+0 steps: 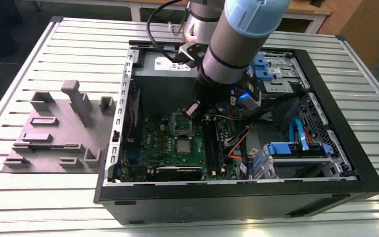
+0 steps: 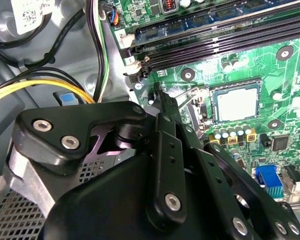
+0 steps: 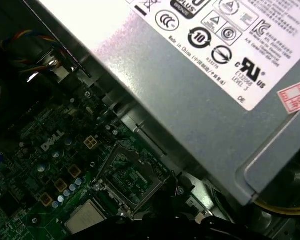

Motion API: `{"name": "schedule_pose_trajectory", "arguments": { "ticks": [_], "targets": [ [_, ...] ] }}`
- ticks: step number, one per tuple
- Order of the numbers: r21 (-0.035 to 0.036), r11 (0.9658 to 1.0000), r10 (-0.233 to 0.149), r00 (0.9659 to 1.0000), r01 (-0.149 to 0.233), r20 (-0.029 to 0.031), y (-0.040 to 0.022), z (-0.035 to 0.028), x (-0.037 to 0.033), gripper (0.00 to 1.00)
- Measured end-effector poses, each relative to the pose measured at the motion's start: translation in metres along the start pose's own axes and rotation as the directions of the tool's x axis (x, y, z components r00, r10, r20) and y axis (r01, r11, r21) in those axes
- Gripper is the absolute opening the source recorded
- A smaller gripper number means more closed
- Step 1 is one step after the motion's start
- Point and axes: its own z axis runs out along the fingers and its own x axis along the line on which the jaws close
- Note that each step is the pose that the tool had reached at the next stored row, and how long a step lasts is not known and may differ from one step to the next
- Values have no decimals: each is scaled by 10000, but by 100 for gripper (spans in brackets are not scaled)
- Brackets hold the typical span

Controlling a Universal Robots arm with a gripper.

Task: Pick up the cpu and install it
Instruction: 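Close the cpu cover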

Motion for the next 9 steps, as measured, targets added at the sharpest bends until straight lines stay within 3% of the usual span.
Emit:
{"name": "schedule_pose_trajectory", "arguments": {
  "ticks": [9],
  "targets": [
    [-131, 9999, -21, 9999, 20, -136, -19, -66, 14, 10]
  ]
}}
